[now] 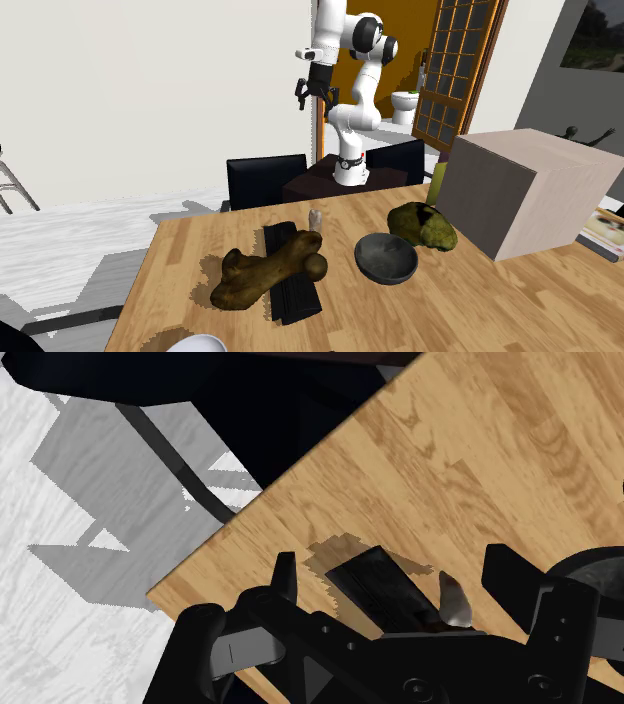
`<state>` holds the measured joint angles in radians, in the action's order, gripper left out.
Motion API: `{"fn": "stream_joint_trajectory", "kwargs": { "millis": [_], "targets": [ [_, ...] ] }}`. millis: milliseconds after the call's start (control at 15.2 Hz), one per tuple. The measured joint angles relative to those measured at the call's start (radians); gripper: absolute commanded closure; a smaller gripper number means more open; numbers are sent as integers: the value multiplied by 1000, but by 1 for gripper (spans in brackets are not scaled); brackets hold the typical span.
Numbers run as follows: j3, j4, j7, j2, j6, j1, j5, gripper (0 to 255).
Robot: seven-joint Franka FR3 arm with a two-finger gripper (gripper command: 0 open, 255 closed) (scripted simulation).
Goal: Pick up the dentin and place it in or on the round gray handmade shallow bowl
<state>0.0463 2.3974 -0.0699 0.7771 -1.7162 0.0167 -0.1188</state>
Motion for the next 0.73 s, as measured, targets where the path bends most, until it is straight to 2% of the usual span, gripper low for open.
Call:
{"fn": "stream_joint_trajectory", "kwargs": {
  "millis": [264, 726],
  "targets": [
    [9, 4, 8, -59, -52, 9, 10, 0],
    [36, -23, 28, -290, -225, 32, 34, 0]
  ]
}}
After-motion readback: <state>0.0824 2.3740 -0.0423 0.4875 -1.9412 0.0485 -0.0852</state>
